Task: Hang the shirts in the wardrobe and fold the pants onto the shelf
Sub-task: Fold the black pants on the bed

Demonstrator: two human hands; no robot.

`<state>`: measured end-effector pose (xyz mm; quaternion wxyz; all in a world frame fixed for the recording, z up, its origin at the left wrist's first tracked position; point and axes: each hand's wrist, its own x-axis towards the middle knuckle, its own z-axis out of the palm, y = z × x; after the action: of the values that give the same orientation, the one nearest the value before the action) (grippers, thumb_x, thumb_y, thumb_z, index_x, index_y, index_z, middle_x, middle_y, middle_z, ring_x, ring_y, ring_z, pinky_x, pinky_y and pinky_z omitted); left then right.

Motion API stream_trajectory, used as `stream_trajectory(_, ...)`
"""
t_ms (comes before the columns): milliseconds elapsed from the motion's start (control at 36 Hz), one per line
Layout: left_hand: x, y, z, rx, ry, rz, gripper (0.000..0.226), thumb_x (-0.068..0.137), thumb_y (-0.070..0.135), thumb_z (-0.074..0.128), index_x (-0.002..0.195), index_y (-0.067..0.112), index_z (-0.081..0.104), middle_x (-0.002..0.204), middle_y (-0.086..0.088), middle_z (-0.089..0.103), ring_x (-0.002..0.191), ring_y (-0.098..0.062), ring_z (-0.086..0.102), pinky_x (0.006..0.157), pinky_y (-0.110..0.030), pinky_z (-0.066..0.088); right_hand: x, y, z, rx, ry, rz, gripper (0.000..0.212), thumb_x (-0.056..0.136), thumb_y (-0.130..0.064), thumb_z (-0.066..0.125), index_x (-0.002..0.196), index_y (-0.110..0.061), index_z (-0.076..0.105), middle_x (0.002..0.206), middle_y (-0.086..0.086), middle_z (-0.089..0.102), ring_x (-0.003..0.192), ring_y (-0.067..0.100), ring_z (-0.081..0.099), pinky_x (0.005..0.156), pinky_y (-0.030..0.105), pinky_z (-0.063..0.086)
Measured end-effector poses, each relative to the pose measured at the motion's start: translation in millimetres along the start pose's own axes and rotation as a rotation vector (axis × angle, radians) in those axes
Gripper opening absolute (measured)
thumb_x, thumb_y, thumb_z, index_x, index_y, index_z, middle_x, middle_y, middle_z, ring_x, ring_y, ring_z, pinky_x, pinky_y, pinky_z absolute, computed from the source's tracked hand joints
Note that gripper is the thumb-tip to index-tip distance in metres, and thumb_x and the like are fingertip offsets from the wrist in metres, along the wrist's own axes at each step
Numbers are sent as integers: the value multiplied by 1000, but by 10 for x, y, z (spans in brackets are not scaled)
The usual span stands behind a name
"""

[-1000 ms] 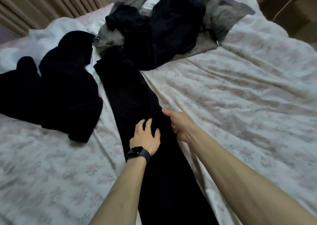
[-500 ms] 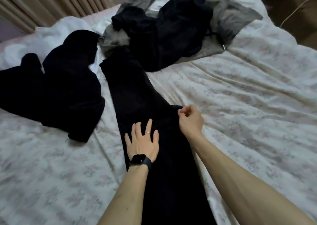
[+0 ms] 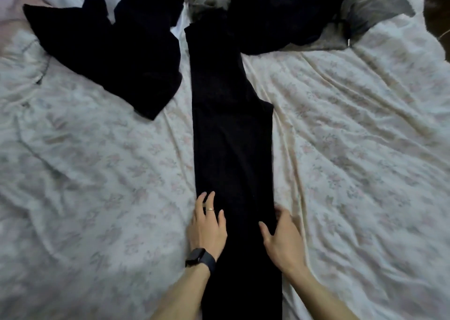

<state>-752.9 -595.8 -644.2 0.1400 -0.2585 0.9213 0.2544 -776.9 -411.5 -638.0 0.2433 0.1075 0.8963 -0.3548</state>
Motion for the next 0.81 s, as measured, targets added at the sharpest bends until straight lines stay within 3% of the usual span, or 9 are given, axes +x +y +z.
stream_trajectory(83, -574, -116, 143, -205, 23, -201, 59, 96, 20, 61, 150, 19, 37, 149, -2, 35, 130, -23, 46, 107, -42, 45, -447, 283, 73, -99, -102, 66, 31, 93, -43, 64, 111, -22, 50, 101, -3, 65, 100, 20, 64, 82, 38, 53)
stream_trajectory(139, -896, -198, 225, -212, 51, -333, 56, 90, 16, 70, 142, 12, 48, 143, -8, 43, 127, -29, 46, 108, -42, 42, -670, 429, 96, -109, -137, 82, 35, 94, -47, 63, 116, -21, 54, 103, -3, 67, 101, 19, 65, 83, 35, 53)
stream_trajectory(222, -1223, -271, 295, -140, 70, -430, 38, 87, 26, 75, 119, 12, 60, 128, -8, 52, 118, -30, 48, 101, -38, 37, -835, 594, 99, -88, -197, 90, 37, 95, -50, 61, 119, -22, 58, 101, -6, 69, 96, 15, 66, 82, 33, 55)
stream_trajectory(306, -1367, -331, 305, -142, 73, -503, 32, 93, 36, 68, 112, 12, 63, 121, -6, 50, 114, -29, 48, 101, -36, 34, -889, 703, 93, -93, -259, 53, 36, 96, -55, 58, 117, -26, 60, 95, -13, 67, 93, 13, 64, 78, 32, 55)
stream_trajectory(444, -1465, -462, 296, -356, 118, -496, 30, 103, 26, 54, 108, -2, 63, 123, -11, 47, 99, -23, 48, 85, -29, 37, -1003, 828, 197, -52, -196, 4, 33, 98, -53, 55, 113, -25, 63, 96, -10, 71, 88, 12, 66, 71, 31, 54)
stream_trajectory(556, -1516, -583, 261, -444, 95, -528, 29, 105, 27, 49, 110, 0, 59, 120, -12, 54, 114, -31, 51, 97, -37, 42, -1171, 837, 306, -5, -115, 83, 28, 97, -50, 57, 98, -22, 59, 88, -10, 65, 84, 14, 64, 72, 37, 53)
stream_trajectory(611, -1548, -605, 254, -522, 90, -543, 22, 105, 29, 49, 103, 8, 54, 108, -8, 57, 109, -32, 56, 94, -41, 46, -1234, 852, 338, -6, -139, 93, 26, 98, -49, 56, 102, -24, 57, 93, -9, 65, 86, 14, 64, 71, 35, 51)
stream_trajectory(722, -1810, -701, 301, -614, 32, -514, 24, 100, 35, 58, 107, 16, 46, 102, 0, 59, 85, -18, 61, 71, -32, 45, -1418, 938, 339, -4, -248, 89, 35, 97, -47, 60, 121, -21, 56, 105, -7, 67, 87, 12, 63, 64, 24, 47)
stream_trajectory(806, -2099, -907, 323, -577, -171, -509, 40, 95, 40, 64, 123, 17, 46, 116, 3, 58, 101, -22, 62, 81, -36, 51, -1626, 1060, 330, 11, -310, 114, 43, 95, -43, 65, 130, -18, 55, 119, -2, 68, 95, 15, 64, 68, 25, 48)
